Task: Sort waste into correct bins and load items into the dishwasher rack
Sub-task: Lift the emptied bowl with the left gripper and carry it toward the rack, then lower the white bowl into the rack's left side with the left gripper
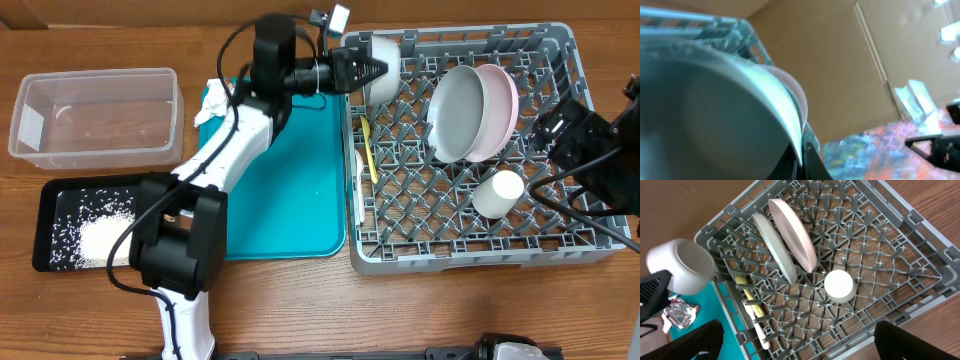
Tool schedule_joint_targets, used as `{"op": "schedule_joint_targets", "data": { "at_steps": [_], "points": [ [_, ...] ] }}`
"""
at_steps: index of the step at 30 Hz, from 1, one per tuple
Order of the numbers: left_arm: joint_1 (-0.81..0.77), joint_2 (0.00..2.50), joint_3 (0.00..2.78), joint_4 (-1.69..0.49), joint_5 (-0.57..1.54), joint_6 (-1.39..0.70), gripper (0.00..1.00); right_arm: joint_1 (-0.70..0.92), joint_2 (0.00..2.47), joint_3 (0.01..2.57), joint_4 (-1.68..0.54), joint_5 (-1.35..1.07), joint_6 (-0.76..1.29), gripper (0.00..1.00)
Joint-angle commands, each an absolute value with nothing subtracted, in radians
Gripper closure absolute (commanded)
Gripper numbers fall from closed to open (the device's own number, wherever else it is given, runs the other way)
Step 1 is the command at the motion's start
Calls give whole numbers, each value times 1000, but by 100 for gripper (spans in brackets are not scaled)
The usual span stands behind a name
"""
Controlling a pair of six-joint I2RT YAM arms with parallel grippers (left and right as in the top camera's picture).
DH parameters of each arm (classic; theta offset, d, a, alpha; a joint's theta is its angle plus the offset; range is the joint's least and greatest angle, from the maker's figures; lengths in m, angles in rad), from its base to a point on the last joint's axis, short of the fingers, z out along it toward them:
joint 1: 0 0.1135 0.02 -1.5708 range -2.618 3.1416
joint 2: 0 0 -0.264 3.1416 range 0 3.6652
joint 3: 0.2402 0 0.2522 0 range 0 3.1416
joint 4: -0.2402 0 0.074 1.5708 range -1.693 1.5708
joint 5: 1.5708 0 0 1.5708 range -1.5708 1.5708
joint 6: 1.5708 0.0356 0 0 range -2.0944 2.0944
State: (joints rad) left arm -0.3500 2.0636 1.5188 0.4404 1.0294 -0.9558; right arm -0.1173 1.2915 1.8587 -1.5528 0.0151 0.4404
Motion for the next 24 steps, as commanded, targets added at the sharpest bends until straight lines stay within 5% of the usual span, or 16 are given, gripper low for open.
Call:
{"op": "schedule_joint_targets", "data": {
  "at_steps": [1,4,24],
  "points": [
    [-374,2056,1396,686,953,-1256,96,-119,1287,1865,-1567,25,442,0],
    [-381,2056,1324,810,917,-1325,96,-119,1287,1865,-1571,25,442,0],
    [-433,2057,1257,775,855,-1170,96,-119,1287,1865,-1581,25,442,0]
  ]
}}
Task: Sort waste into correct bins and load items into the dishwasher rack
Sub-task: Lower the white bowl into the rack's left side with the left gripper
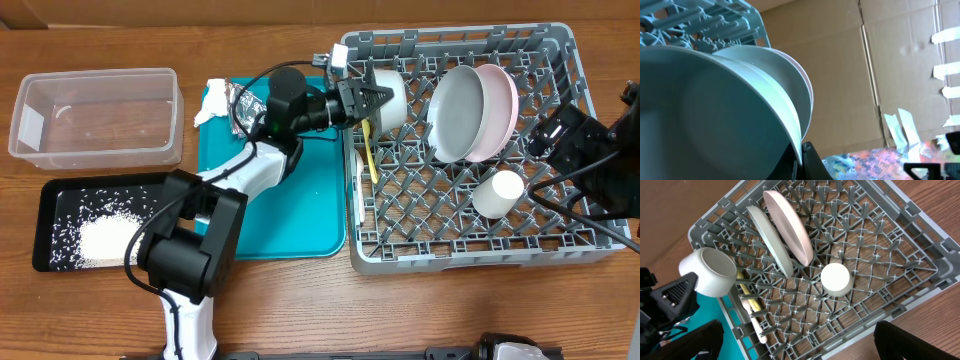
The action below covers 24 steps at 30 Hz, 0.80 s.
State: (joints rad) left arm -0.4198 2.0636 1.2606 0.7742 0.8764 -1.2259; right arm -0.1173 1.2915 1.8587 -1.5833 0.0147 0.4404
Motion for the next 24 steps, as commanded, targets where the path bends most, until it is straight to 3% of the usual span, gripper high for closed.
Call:
{"op": "schedule_joint_targets", "data": {
  "at_steps": [1,14,20,24],
  "points": [
    [-434,2057,1257,773,855,-1161,96,-119,1287,1865,-1581,25,442,0],
    [-434,2133,1257,783,906,-1156,93,-119,1287,1865,-1592,25,442,0],
    [-411,2131,1257,786,945,-1159,76,-119,1287,1865,-1592,26,442,0],
    [-398,2131,1257,781,970,-1160,74,-119,1287,1865,-1592,26,442,0]
  ]
}}
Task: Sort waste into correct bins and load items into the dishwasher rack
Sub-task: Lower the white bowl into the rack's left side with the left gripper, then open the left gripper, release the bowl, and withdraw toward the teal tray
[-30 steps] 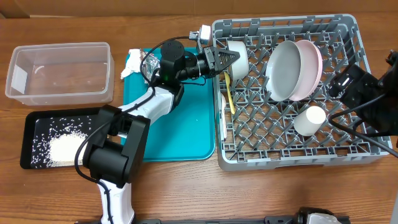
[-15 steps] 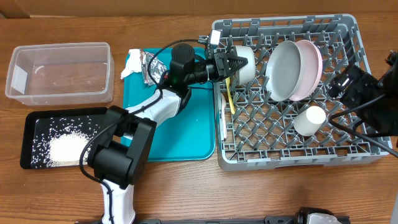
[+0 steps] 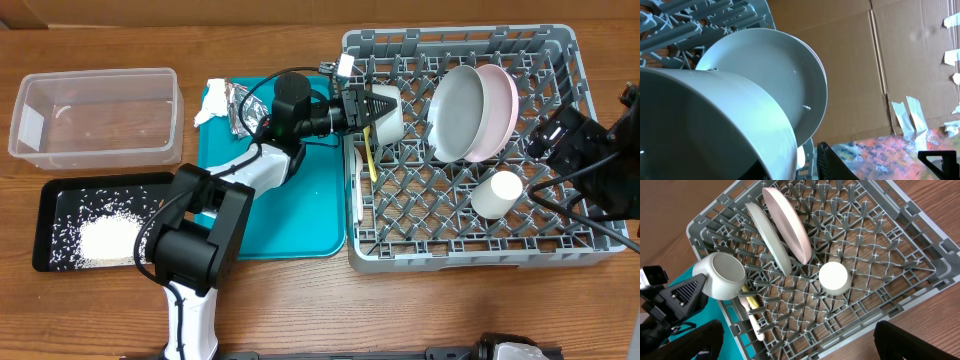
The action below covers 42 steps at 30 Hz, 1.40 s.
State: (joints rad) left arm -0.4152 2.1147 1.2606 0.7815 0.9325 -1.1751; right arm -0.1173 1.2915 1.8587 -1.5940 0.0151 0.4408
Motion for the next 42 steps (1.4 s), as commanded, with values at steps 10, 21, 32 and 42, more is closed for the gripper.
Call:
{"op": "schedule_joint_targets", "data": {
  "at_steps": [10,21,32,42],
  "points": [
    [-329,2131,1257,725,1057,-1159,72,-119,1287,1865,-1595,26,442,0],
    [-303,2130,1257,550,1059,-1060,73,-119,1287,1865,-1597,26,442,0],
    [-255,1939,1257,75,868,-757,63,-119,1287,1865,-1599,26,442,0],
    [-262,1832,1258,-102,750,-623,56,-119,1287,1865,-1598,26,442,0]
  ]
}}
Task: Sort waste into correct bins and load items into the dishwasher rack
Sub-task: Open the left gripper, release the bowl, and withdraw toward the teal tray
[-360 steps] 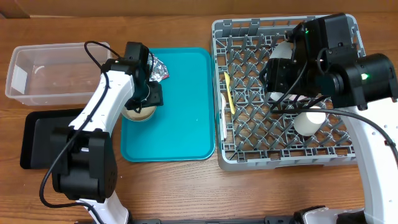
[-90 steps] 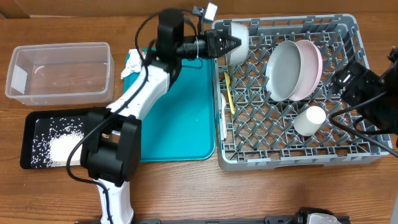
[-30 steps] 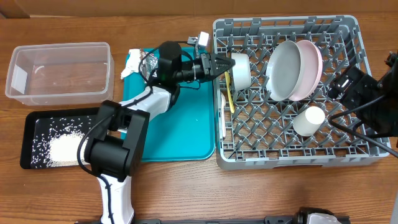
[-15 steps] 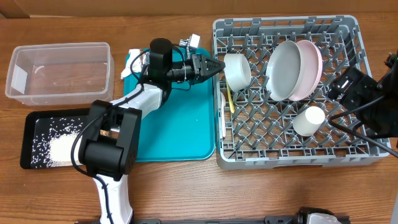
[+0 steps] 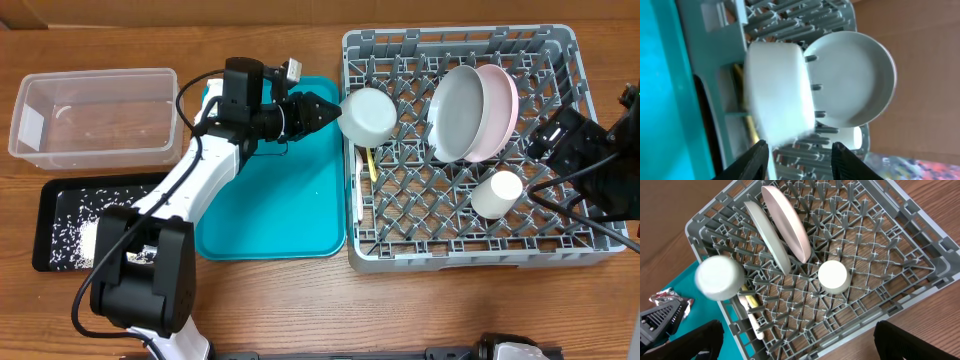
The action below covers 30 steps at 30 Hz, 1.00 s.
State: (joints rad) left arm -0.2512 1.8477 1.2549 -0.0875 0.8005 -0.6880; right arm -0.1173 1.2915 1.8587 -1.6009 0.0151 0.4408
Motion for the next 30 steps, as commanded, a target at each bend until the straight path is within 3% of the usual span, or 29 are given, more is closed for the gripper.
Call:
{"op": "schedule_joint_targets", "data": {
  "at_steps": [1,3,5,8,12,17,23,30],
  "points": [
    [-263,1832,1258,-110,741,-624,56,-119,1287,1865,-1597,26,442,0],
    [-262,1832,1258,-178,671,-624,63,-119,1287,1865,-1600,26,442,0],
    [-261,1832,1258,-217,647,-604,76,-119,1287,1865,-1606,26,442,0],
    [-262,1830,1258,-241,656,-596,81,-119,1287,1865,-1602,26,442,0],
    [-233,1750,1266,-317,647,-542,71,-119,1287,1865,-1603,26,442,0],
    [-169,1544,1365,-671,364,-412,63,-119,1287,1865,-1575,-1,421,0],
    [-118,1408,1447,-935,75,-332,32,-118,1287,1865,-1427,-411,196,0],
    [-66,1489,1446,-954,120,-332,32,-100,1315,1865,-1393,-545,159,0]
  ]
}}
